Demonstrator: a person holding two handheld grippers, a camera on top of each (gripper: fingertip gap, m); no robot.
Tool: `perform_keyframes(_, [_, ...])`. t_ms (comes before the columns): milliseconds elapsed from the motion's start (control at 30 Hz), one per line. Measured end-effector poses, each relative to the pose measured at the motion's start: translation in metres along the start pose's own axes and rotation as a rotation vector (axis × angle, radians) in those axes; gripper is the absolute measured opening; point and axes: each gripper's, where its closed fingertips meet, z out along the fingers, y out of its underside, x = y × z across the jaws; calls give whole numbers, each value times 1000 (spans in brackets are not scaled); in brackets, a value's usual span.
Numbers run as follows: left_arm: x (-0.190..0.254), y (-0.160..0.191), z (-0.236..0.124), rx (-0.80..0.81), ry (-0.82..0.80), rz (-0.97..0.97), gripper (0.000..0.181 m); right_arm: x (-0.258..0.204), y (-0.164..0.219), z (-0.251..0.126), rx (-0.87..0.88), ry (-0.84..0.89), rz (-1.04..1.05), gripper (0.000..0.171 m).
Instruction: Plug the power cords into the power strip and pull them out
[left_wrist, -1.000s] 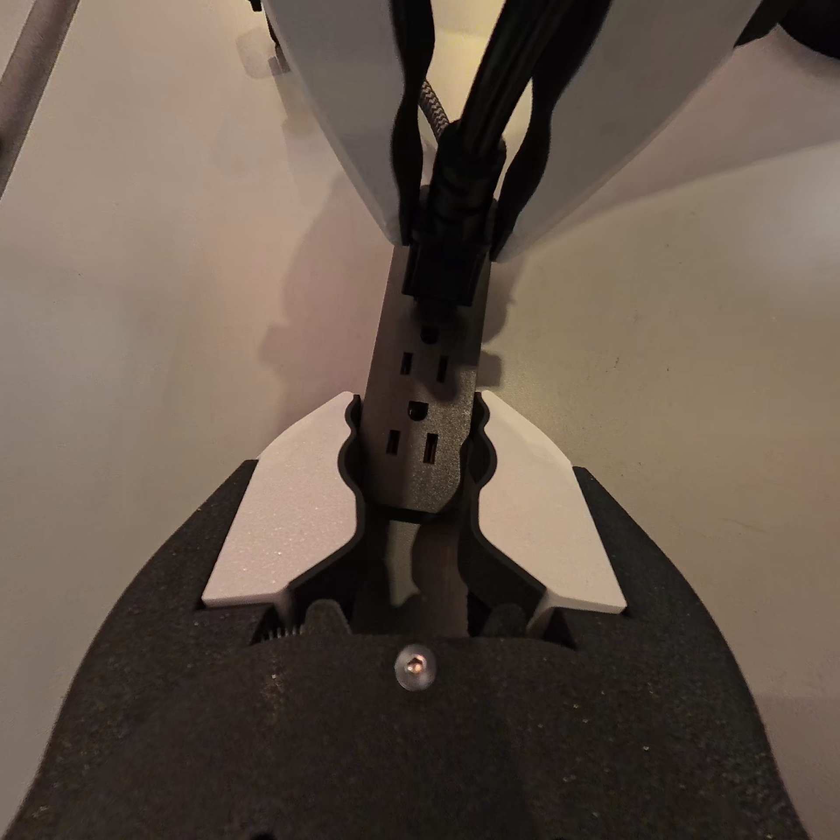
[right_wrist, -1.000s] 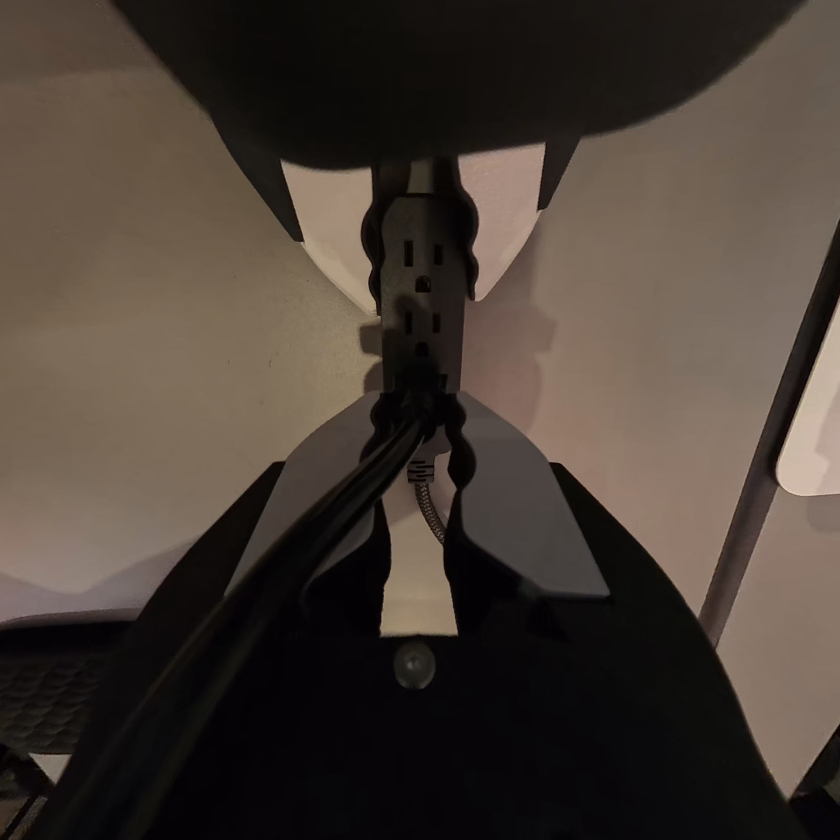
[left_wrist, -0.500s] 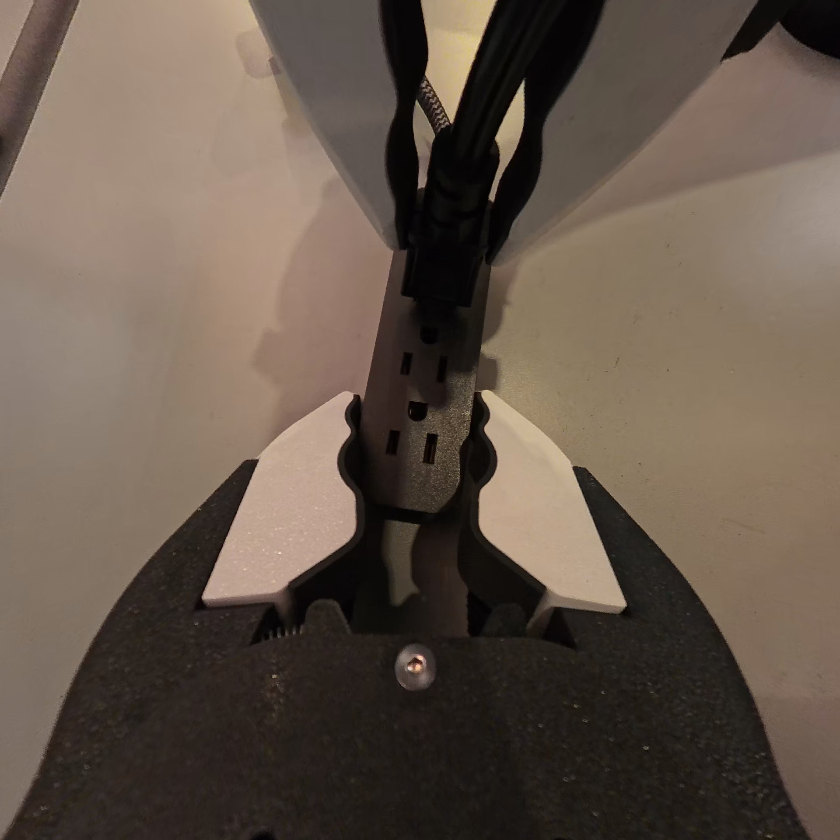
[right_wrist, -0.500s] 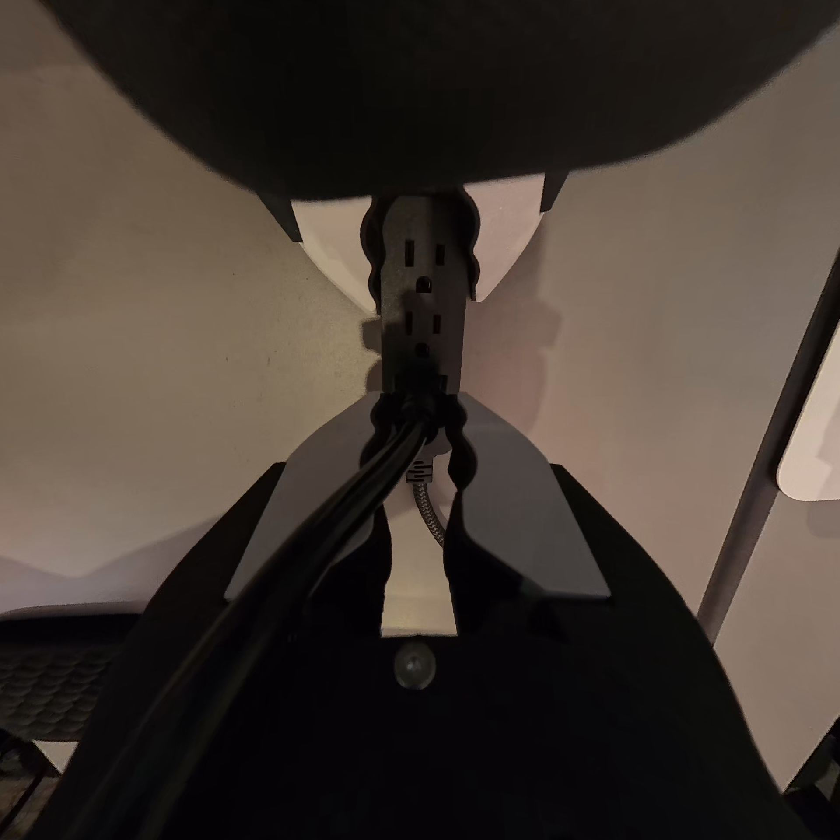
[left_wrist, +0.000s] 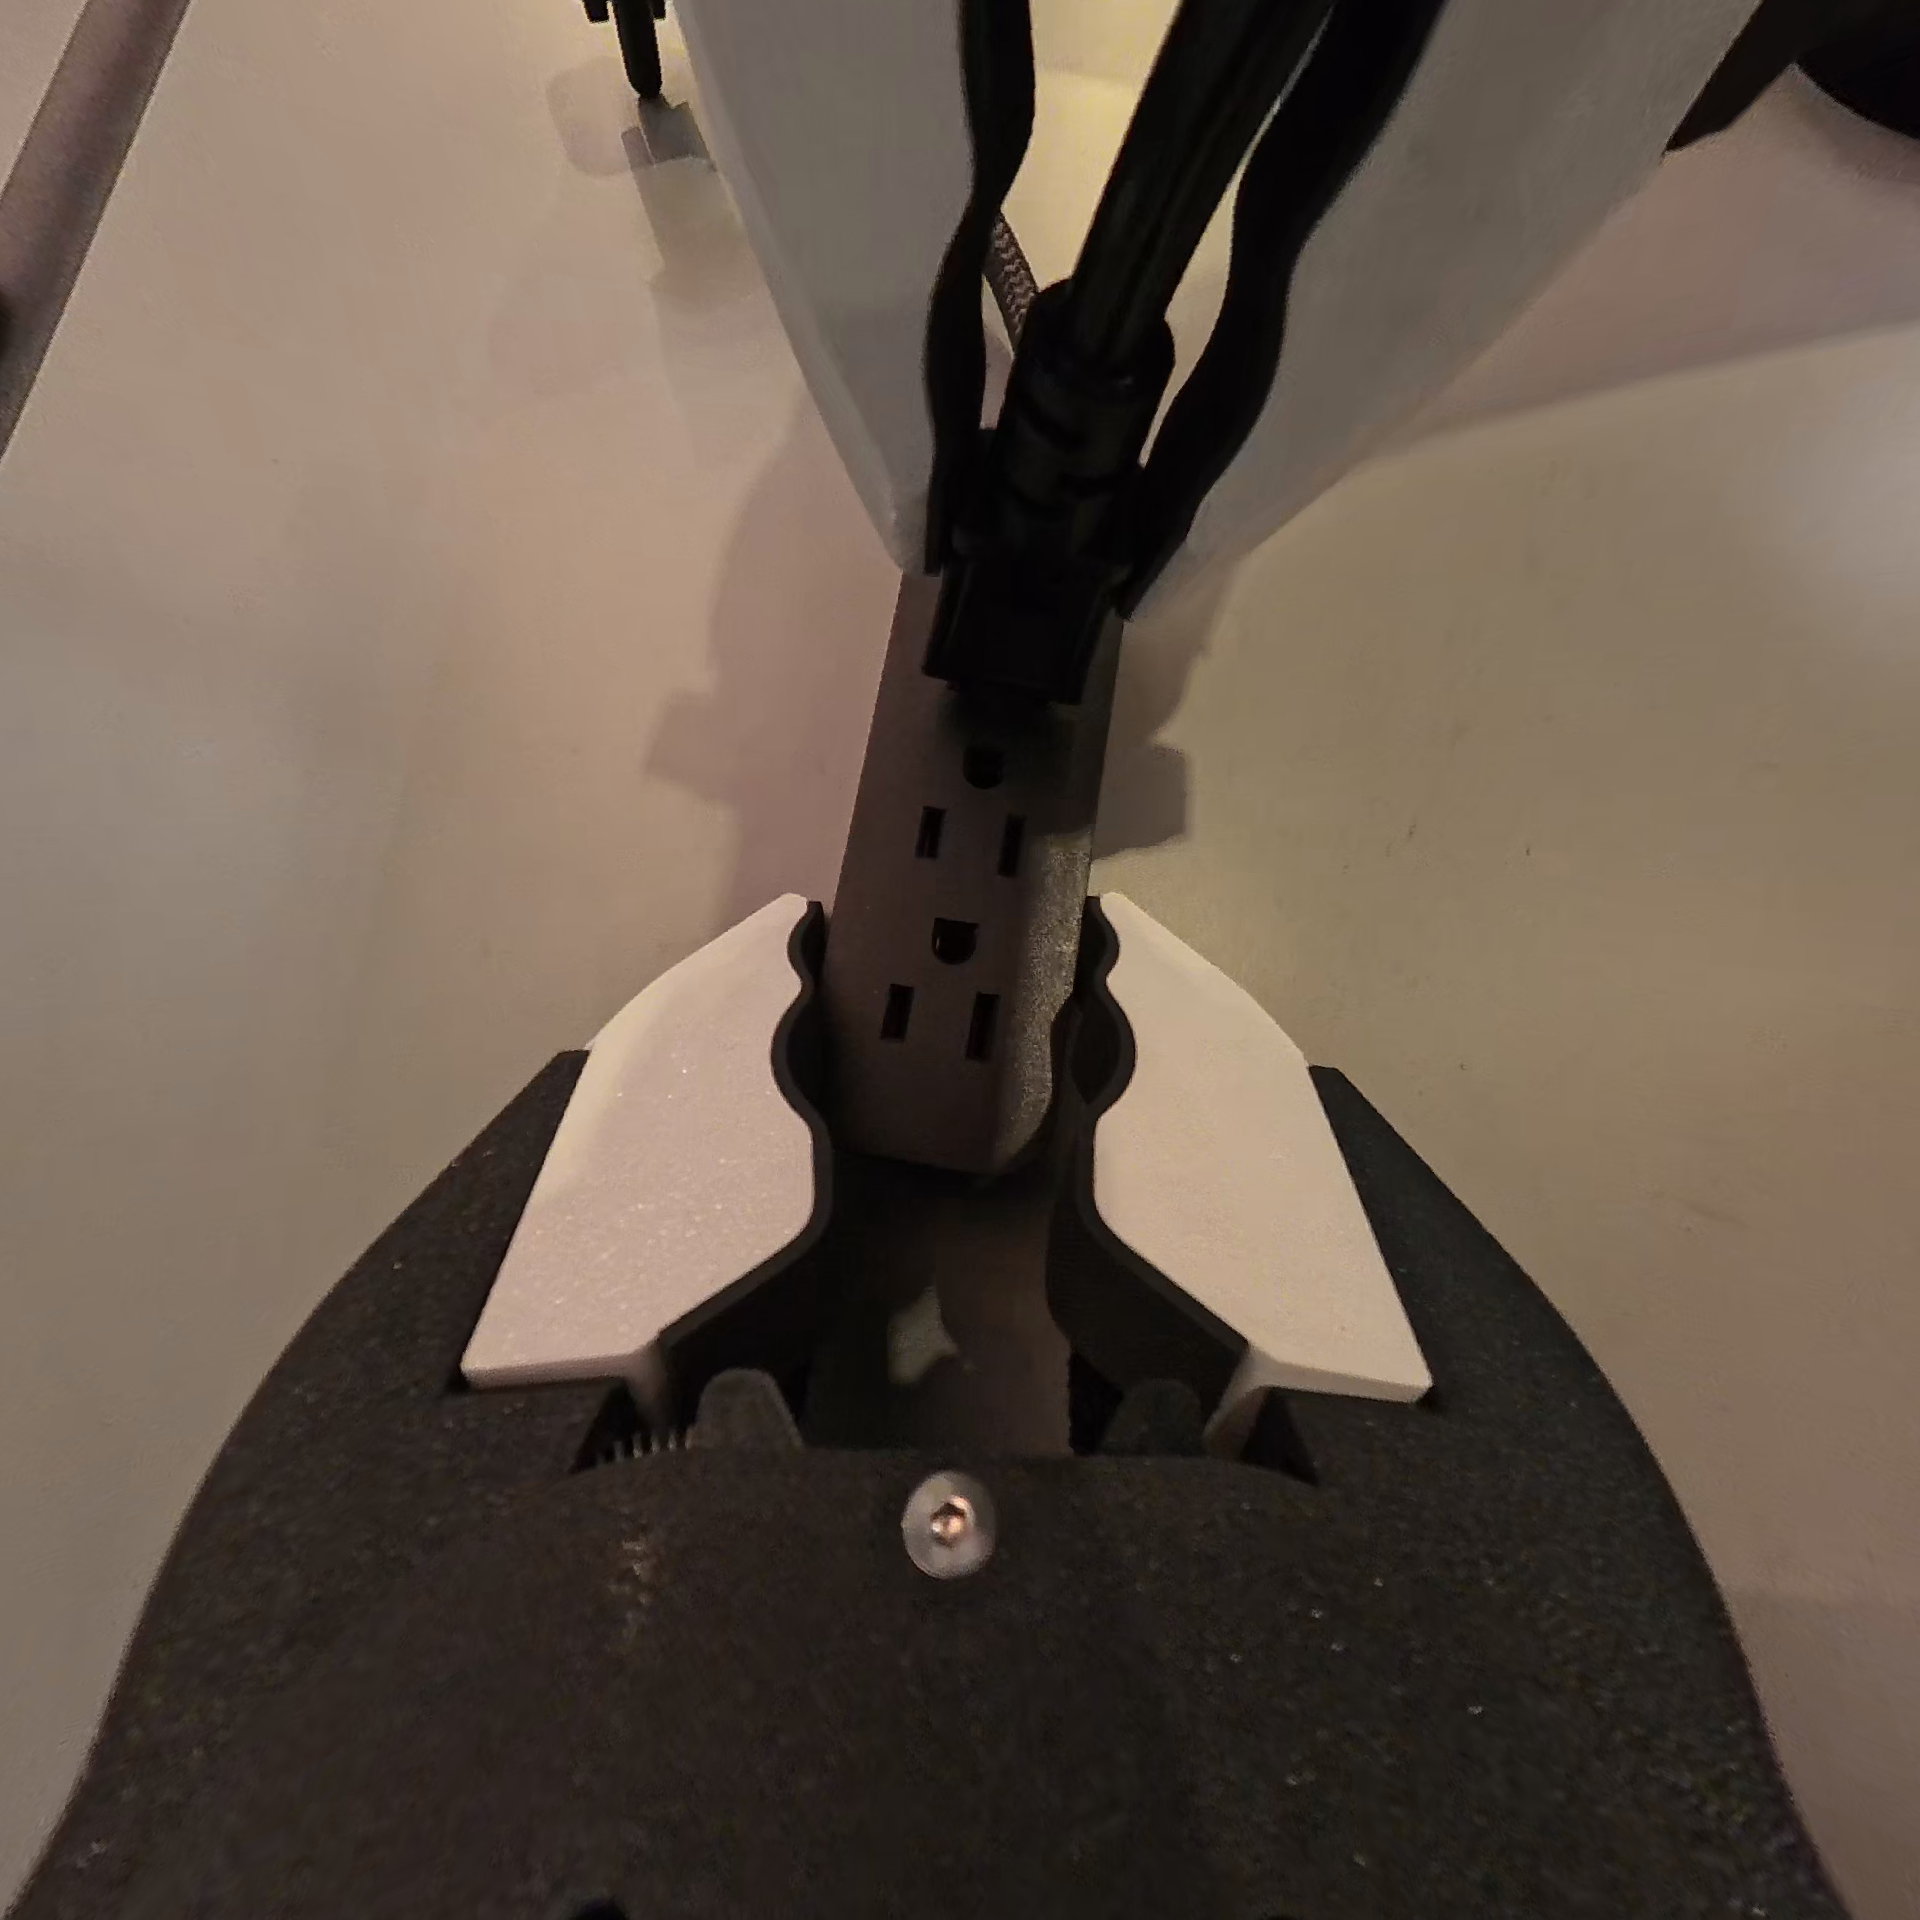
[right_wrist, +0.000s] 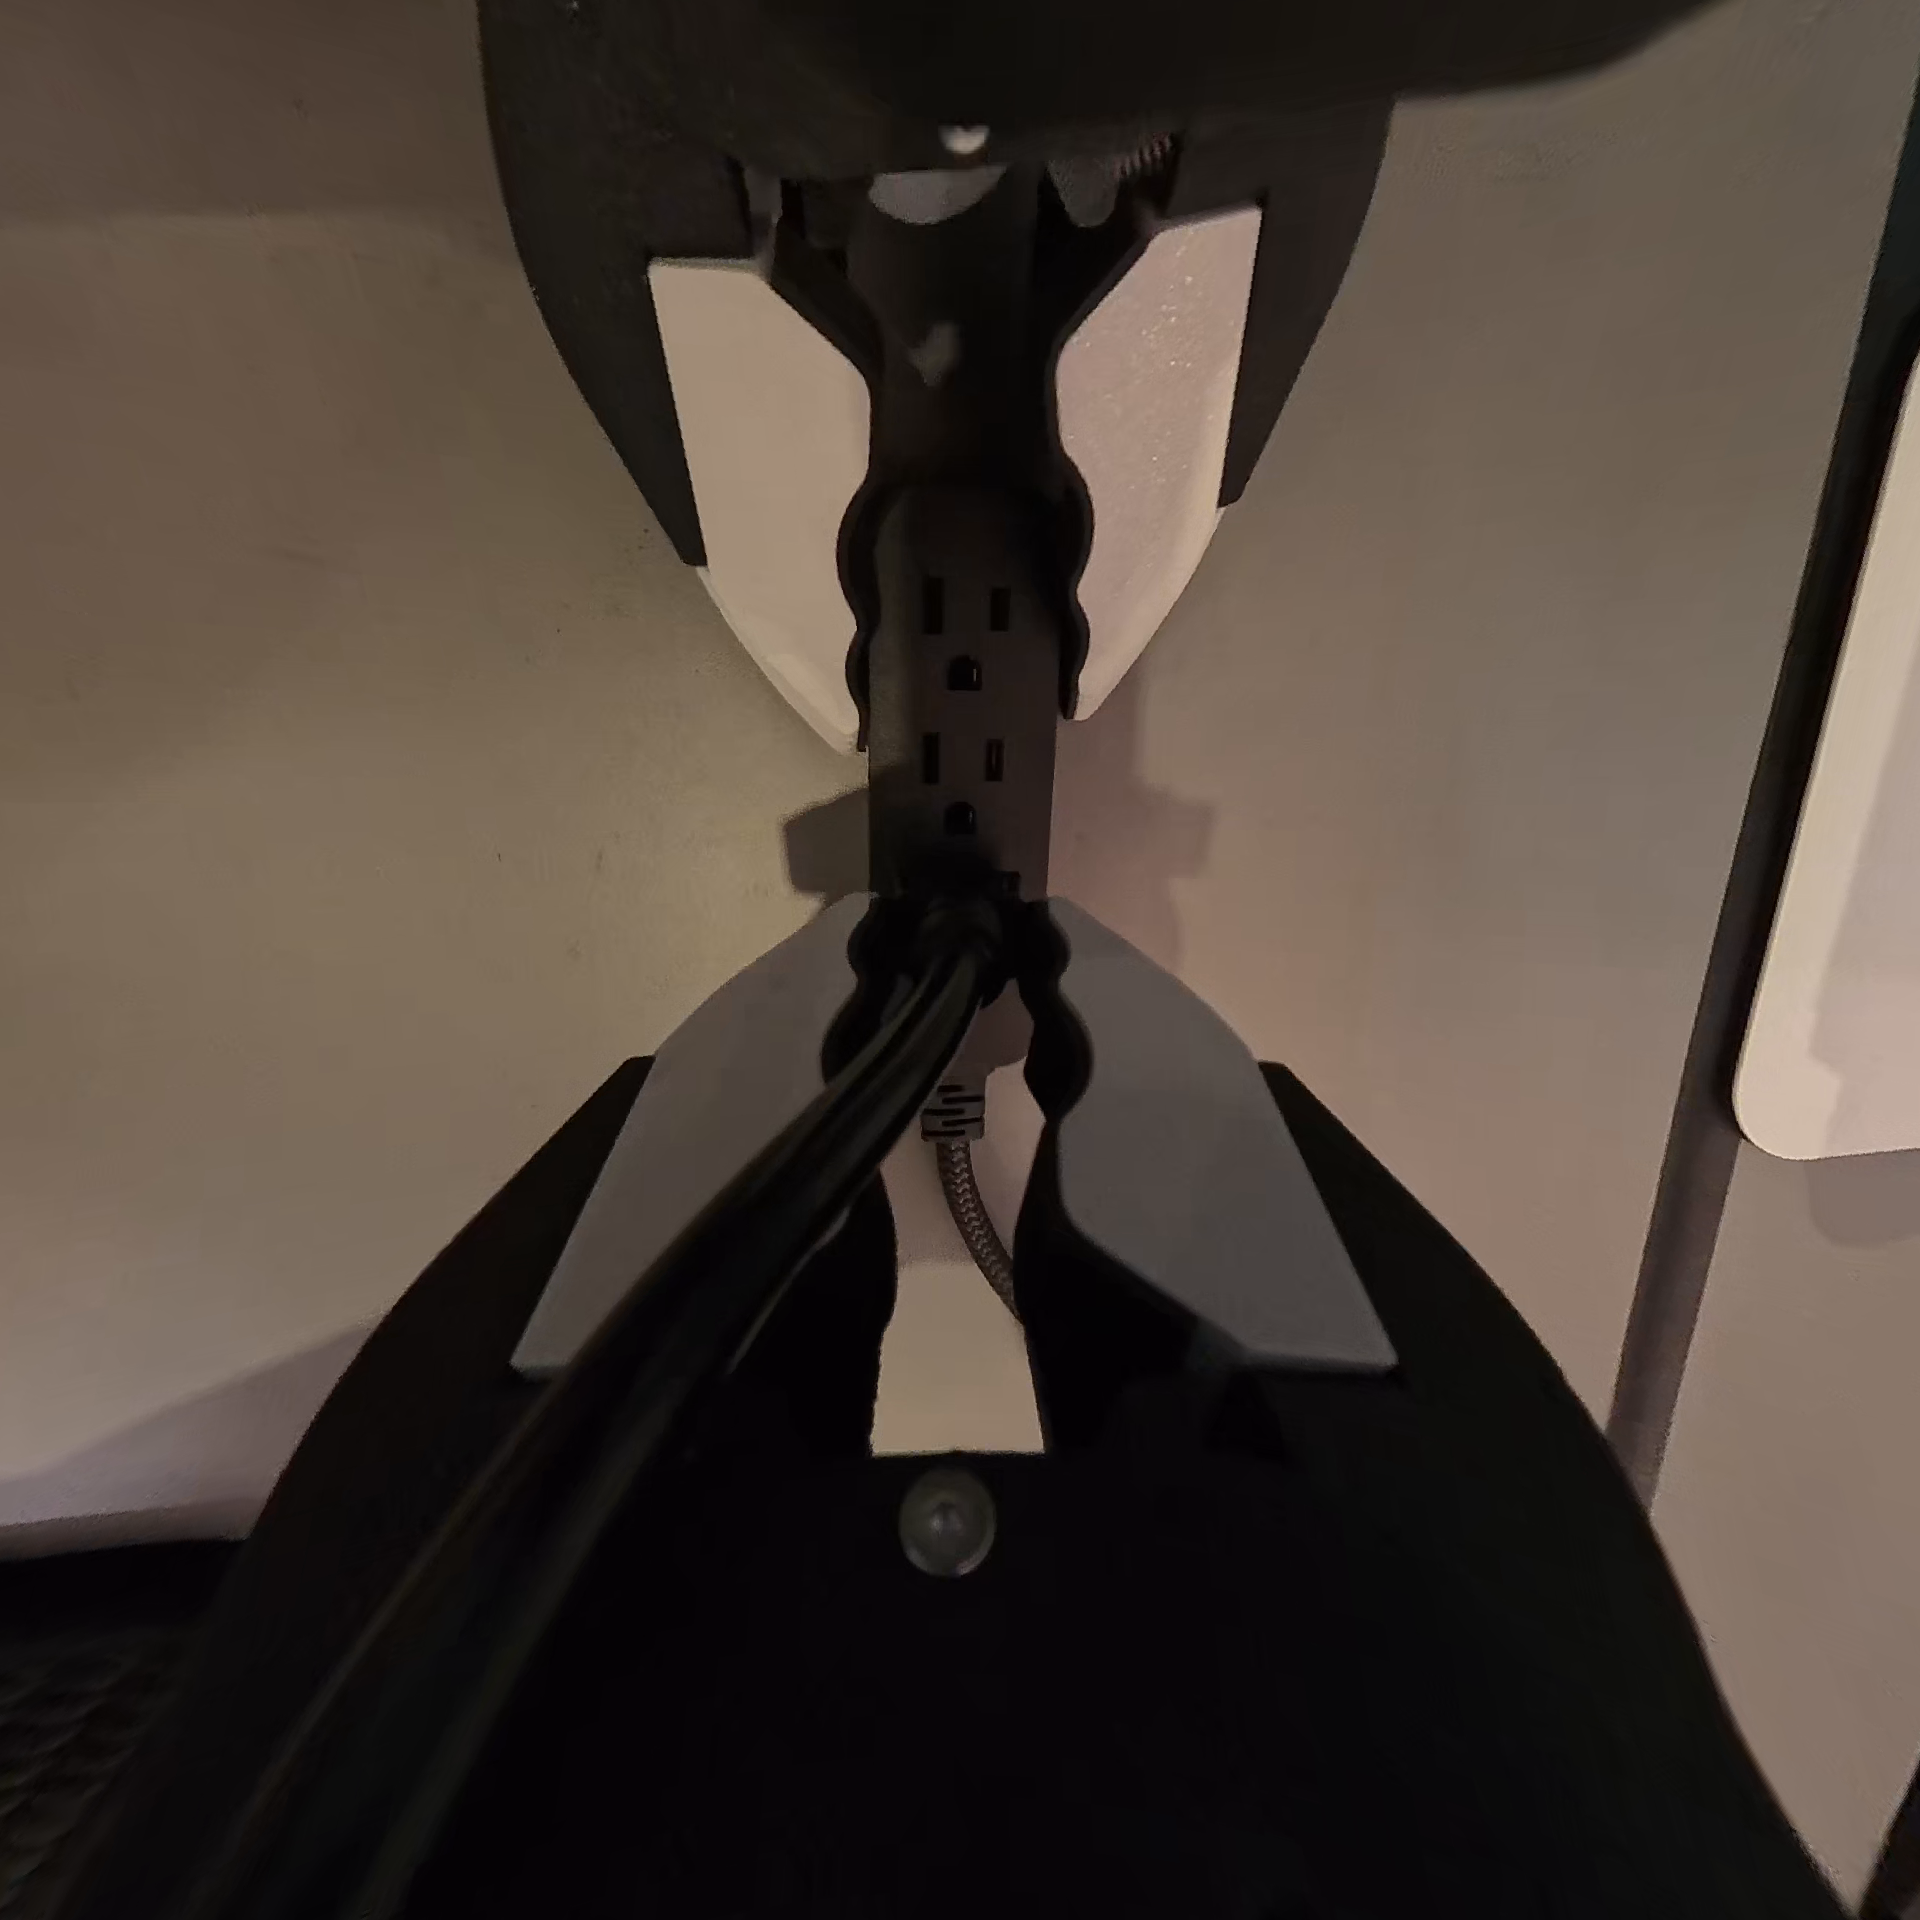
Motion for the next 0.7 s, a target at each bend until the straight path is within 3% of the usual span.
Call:
perform_keyframes(200, [0,0,0,0,2,1,46,0,-2,0,161,-6,21,26])
perform_keyframes(467, [0,0,0,-1,14,14,46,1,-3,-3,199,-14,63,25])
perform_keyframes(700, [0,0,0,0,13,15,46,8,-13,-19,435,-9,173,38])
